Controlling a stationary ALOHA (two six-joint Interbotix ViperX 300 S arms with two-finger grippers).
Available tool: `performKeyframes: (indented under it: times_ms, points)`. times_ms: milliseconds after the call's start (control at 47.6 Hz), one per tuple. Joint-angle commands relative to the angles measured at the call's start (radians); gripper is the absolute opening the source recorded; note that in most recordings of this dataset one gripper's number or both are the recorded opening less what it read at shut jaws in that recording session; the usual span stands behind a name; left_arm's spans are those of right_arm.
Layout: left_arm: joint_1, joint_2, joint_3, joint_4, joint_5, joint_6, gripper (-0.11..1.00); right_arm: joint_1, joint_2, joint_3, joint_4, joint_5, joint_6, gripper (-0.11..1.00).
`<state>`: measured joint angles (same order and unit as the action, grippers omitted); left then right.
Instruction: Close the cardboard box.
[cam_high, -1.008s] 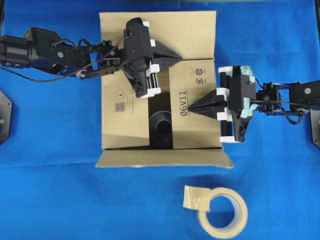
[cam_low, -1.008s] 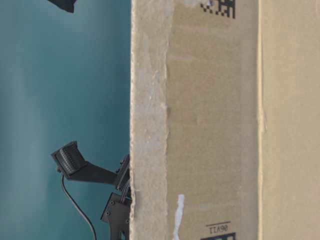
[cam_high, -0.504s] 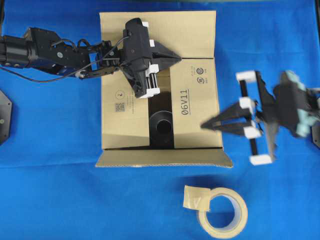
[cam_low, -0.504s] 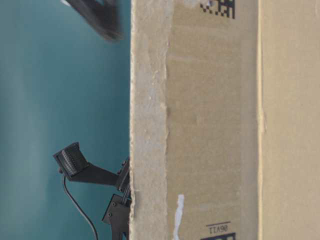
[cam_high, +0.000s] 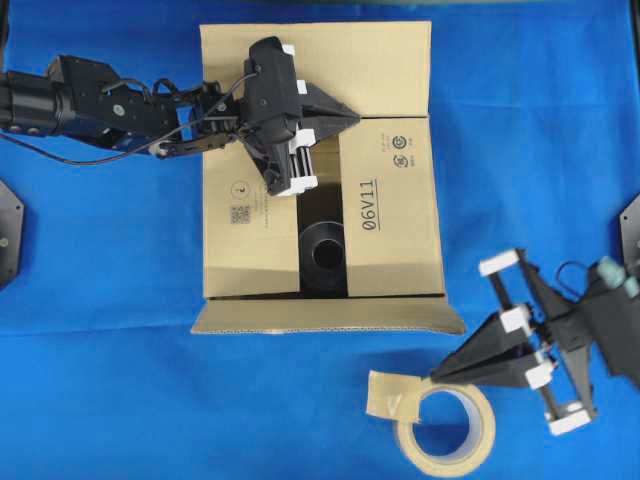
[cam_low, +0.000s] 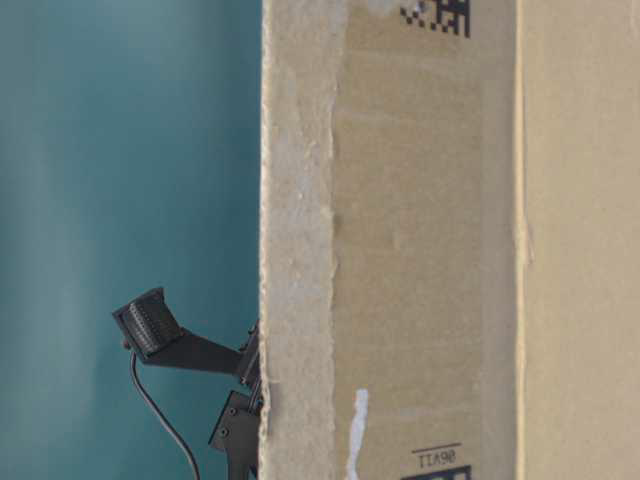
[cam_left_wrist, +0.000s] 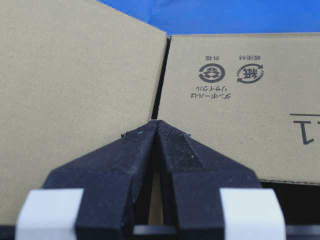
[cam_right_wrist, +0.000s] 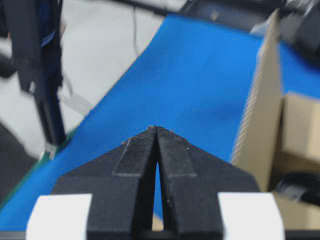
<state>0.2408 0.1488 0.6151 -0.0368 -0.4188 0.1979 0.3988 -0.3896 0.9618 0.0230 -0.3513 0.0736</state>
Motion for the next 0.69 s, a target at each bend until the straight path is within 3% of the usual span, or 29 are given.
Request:
performKeyframes:
  times_ms: [0, 336, 672]
  points:
    - [0.006, -0.011, -0.003, 0.0, -0.008, 0.002, 0.0, 0.0, 0.026, -0.005, 0.002, -0.028, 0.003, 0.0]
    - [0.006, -0.011, -0.003, -0.002, -0.008, 0.002, 0.0, -0.009, 0.038, 0.008, 0.003, -0.044, -0.006, 0.0]
    - [0.006, -0.012, 0.002, 0.0, -0.009, -0.009, 0.0, -0.153, -0.009, 0.014, 0.003, -0.021, -0.006, 0.0]
